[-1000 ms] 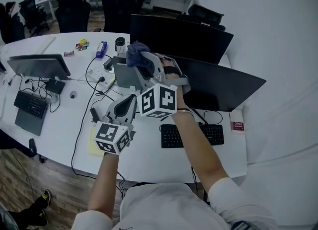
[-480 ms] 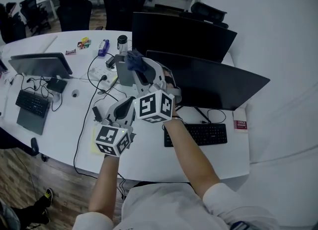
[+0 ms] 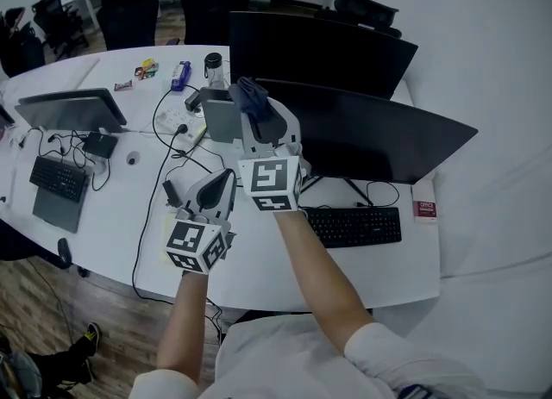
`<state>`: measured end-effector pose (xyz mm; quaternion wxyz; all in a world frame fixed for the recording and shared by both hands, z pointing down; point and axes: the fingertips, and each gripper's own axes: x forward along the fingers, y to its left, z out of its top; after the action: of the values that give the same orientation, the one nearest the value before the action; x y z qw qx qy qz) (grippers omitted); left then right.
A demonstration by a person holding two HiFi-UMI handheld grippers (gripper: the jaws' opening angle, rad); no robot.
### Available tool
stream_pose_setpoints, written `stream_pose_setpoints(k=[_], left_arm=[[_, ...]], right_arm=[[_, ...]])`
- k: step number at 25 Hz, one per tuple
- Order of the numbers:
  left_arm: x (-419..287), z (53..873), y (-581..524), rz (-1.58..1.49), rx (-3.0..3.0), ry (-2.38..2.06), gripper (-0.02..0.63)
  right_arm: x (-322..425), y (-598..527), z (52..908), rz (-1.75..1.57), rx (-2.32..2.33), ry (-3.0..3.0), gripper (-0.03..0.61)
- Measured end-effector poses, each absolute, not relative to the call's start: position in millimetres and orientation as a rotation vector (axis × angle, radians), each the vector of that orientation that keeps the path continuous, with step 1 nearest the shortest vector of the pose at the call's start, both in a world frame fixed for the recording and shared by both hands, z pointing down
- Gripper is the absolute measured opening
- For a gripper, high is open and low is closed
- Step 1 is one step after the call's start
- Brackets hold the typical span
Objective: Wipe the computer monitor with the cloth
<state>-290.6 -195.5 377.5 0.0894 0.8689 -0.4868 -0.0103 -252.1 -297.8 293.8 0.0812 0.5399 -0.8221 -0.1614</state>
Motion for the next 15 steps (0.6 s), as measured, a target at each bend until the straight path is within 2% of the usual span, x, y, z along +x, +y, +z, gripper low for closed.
stream_pose_setpoints(k=[15], left_arm=[[-312.2,416.1,-191.9,0.039,2.528,-1.507,0.011]], right_arm=[[-253.9,-297.2,376.1,-0.345,1.597,-2.424,0.144]])
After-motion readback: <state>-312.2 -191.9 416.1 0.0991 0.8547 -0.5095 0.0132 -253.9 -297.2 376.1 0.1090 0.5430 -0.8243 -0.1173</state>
